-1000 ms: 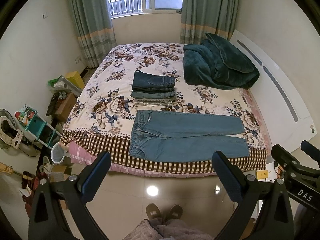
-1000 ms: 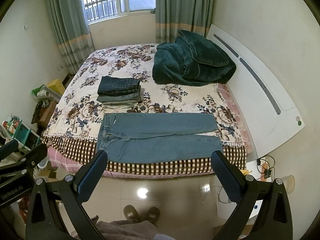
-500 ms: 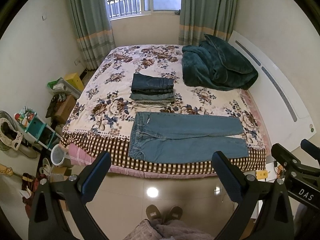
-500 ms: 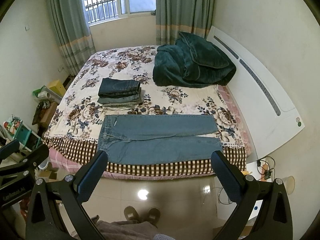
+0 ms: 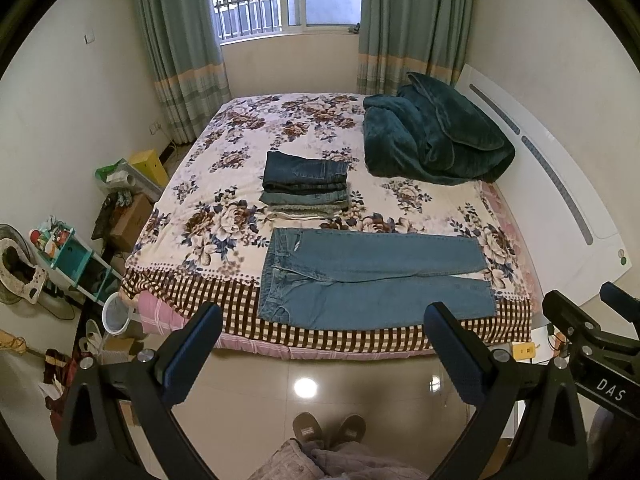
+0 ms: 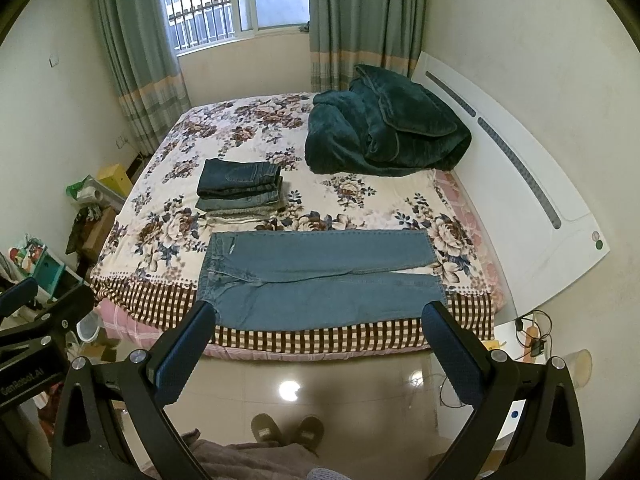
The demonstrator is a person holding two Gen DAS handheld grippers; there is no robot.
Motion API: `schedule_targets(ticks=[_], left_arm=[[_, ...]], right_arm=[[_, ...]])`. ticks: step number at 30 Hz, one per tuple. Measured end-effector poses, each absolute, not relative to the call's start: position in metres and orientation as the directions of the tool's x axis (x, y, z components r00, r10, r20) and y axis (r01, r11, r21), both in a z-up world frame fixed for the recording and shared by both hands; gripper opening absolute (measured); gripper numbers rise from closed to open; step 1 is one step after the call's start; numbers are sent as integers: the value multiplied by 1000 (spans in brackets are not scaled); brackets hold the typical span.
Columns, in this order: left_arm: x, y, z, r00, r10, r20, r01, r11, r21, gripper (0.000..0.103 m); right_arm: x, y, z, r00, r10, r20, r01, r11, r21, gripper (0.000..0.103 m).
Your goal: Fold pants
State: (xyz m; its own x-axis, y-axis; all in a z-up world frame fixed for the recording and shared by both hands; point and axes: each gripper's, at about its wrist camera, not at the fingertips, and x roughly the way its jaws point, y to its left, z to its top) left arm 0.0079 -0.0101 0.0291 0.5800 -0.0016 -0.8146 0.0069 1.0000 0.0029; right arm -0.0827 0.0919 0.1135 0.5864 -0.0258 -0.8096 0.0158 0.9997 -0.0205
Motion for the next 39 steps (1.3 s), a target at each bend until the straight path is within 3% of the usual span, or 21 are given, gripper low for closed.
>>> schedule_targets(ticks=[25,39], left_arm=[[8,-13,26,575,-8,-818,-10,1000,-17,103],[80,-2,-46,586,126,-800,-169,985,31,103]], right_arm=[[-84,87,118,577,-13,-817,1,1000,-15,103],[9,48,38,544,-83,-835,103,994,-32,103]])
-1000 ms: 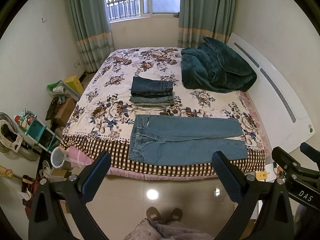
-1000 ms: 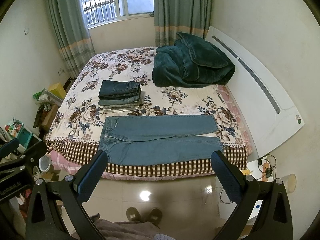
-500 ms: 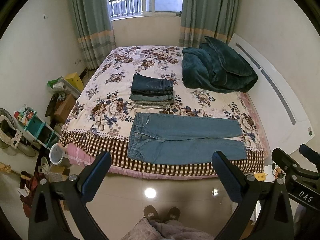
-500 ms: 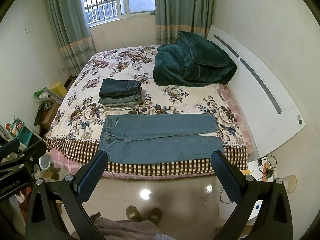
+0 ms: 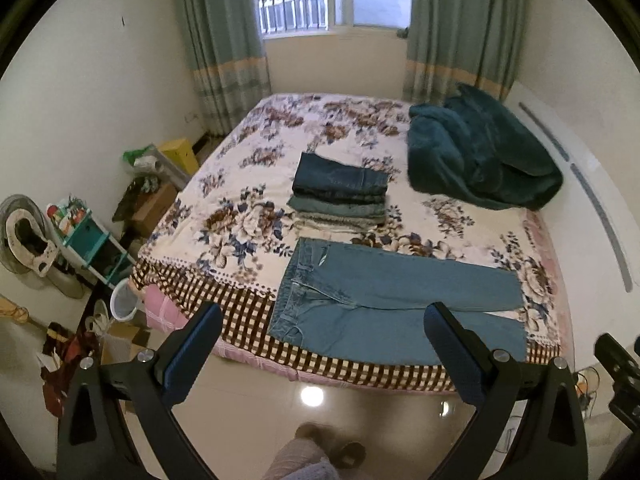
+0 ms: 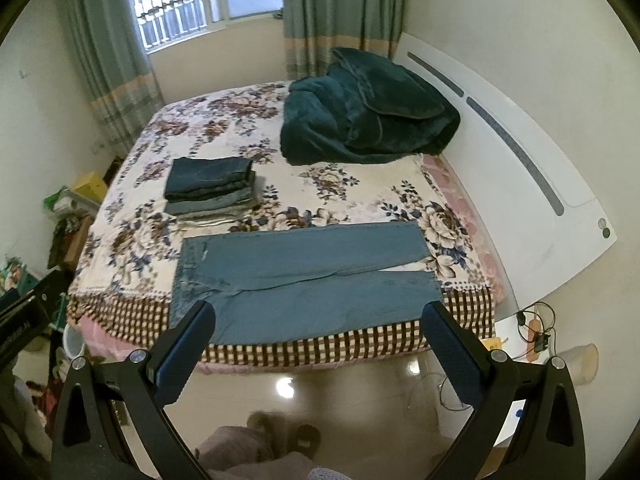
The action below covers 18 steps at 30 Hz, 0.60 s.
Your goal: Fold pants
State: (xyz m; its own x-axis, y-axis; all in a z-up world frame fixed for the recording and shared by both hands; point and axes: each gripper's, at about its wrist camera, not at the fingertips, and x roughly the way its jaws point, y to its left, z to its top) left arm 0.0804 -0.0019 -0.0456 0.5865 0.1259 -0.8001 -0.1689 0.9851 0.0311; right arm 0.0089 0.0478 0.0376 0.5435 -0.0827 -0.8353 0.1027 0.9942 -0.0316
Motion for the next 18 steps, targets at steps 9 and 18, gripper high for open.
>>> schedule_targets(ticks=[9,18], left_arm=[[202,11,-138,446,146,-883,-212,976,54,103],[357,66,-262,215,91,-972,-400,916,-2,103]], right_arm=[[144,22,-61,449,-144,-882,220,974,-47,103],[330,-14,-198,283,-156,-946,447,894,-13,103]])
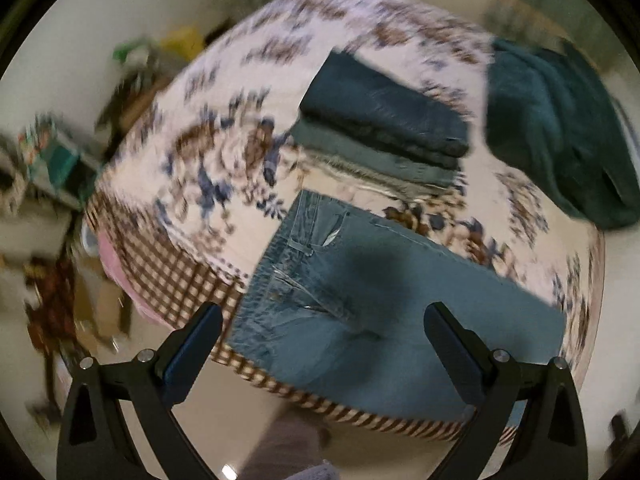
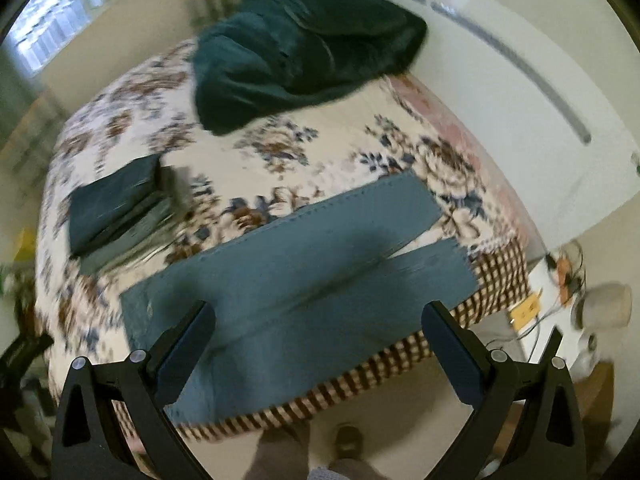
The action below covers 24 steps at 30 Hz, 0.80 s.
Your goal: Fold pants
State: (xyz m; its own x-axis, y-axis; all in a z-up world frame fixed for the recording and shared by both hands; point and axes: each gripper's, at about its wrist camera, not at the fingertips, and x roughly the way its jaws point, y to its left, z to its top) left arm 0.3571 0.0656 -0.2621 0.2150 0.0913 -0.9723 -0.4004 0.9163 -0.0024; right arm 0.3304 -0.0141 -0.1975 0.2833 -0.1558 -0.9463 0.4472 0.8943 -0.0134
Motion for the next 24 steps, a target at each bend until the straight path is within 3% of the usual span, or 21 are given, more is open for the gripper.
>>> schedule_targets(ticks=[8,16,24], left_arm=[[456,99,-413,17,85,-996,-637,769,54,103],[517,109,-557,-137,-6,-991,-796,596,106,103],[536,116,-607,-195,-23,-981,-867,472,161,103]], right_arm=[[447,-83,-370,178,-192,-965,679,734,-21,103],[521,-145,-519,69,-180,-981,716,694,-76,103],[564,-199,-617,1,-113,-994,766,638,-72,103]])
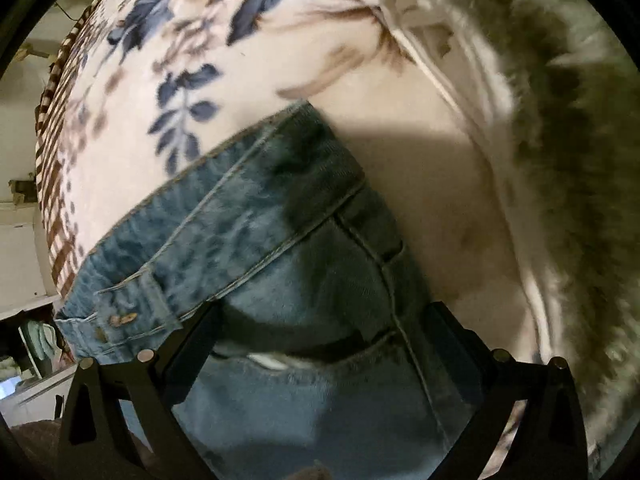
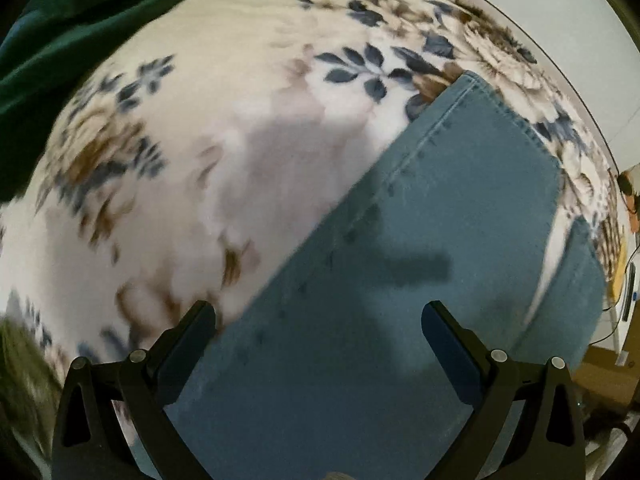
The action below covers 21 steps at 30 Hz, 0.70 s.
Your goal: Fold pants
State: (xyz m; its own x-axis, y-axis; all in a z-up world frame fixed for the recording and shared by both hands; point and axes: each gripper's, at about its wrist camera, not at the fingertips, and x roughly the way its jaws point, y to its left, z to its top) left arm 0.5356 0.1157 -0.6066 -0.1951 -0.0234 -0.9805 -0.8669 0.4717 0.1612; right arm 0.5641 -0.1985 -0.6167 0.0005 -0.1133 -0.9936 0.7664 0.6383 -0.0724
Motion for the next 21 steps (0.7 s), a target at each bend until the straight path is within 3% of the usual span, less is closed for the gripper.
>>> schedule_targets(ticks=[8,11,12,13,15,17,19,21], left_arm=[[556,110,-600,-185,36,-982,-859,479,179,102],[555,99,-584,-126,58,-990,-845,516,138,82],[553,95,-577,-105,65,-992,-838,532,123,64],[553,92,-569,-75,67,-995,-833,545,100,47],[554,90,-554,-13,42,-999,-837,546,34,26],[553,91,-540,32,20,-999,-838,545,-16,21],[549,92,-531,67,5,-998,-837,545,-53,15],[538,94,-517,129,-11,-992,-831,544,-114,13]], right_arm=[[584,-244,-657,-108,-132,-985,785,597,-166,103],[581,-255,-666,-131,-75,-989,797,585,-150,101],[579,-258,-668,-133,-58,-989,805,577,-142,97],[576,-260,-669,-129,-38,-991,813,569,-127,92],[573,-263,-670,-126,-22,-992,813,570,-116,78],[570,-264,-669,-112,-8,-994,802,589,-96,60],[568,-261,-665,-100,-1,-995,779,622,-79,24],[565,-259,-659,-86,18,-996,762,646,-54,15]])
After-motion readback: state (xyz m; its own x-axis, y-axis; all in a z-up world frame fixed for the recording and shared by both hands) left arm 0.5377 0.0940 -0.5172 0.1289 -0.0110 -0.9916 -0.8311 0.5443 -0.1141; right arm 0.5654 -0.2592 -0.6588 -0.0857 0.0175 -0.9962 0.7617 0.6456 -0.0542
